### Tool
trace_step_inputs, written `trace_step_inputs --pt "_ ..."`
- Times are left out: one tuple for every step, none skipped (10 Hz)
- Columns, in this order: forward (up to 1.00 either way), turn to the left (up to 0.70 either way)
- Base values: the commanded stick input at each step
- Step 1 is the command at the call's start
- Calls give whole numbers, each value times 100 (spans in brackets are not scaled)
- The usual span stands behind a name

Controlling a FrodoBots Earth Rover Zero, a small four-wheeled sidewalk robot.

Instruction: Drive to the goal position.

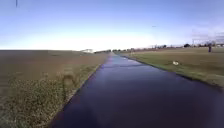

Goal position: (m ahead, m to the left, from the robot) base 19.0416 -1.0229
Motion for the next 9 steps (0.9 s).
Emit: trace_step_inputs --pt "100 0" --pt "100 0" --pt "100 0" --pt "100 0" --pt "100 0" --pt "100 0" --pt "100 0" --pt "100 0" --pt "100 0"
